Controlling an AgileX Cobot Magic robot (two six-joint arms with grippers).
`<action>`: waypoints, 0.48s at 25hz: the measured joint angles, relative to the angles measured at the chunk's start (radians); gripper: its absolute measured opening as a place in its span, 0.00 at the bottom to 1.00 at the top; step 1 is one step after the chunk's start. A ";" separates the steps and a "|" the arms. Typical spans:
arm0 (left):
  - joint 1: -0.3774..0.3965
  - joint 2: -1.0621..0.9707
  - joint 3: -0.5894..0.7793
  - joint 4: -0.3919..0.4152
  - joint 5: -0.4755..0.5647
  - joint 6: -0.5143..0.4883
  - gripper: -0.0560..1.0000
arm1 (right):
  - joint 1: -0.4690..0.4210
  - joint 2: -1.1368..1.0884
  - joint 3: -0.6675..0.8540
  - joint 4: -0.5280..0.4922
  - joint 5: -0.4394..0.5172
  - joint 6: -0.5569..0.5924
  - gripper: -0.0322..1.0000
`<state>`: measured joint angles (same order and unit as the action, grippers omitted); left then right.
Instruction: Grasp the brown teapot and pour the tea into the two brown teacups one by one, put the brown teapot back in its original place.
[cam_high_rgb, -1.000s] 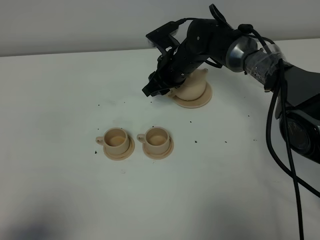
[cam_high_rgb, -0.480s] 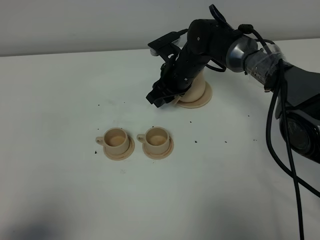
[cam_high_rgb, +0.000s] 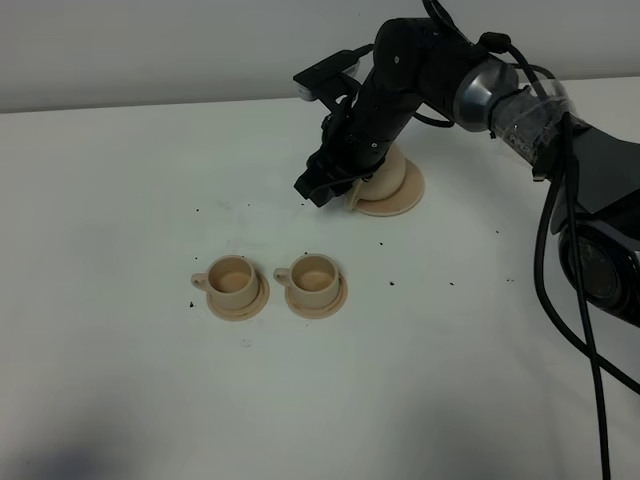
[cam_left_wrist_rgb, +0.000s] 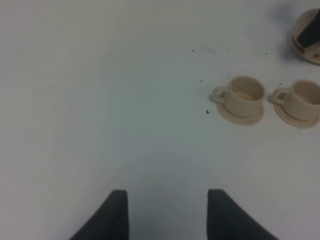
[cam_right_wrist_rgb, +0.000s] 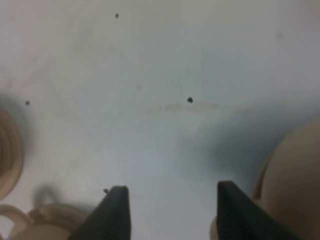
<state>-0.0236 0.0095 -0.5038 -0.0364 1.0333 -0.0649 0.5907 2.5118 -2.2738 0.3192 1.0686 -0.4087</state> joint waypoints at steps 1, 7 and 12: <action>0.000 0.000 0.000 0.000 0.000 0.000 0.45 | 0.000 0.000 0.000 0.000 0.002 0.000 0.44; 0.000 0.000 0.000 0.000 0.000 0.000 0.44 | 0.005 0.000 0.000 -0.032 0.041 0.013 0.44; 0.000 0.000 0.000 0.000 0.000 0.000 0.44 | 0.008 0.001 0.000 -0.071 0.084 0.026 0.44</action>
<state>-0.0236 0.0095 -0.5038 -0.0364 1.0333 -0.0649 0.5991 2.5128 -2.2739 0.2484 1.1529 -0.3823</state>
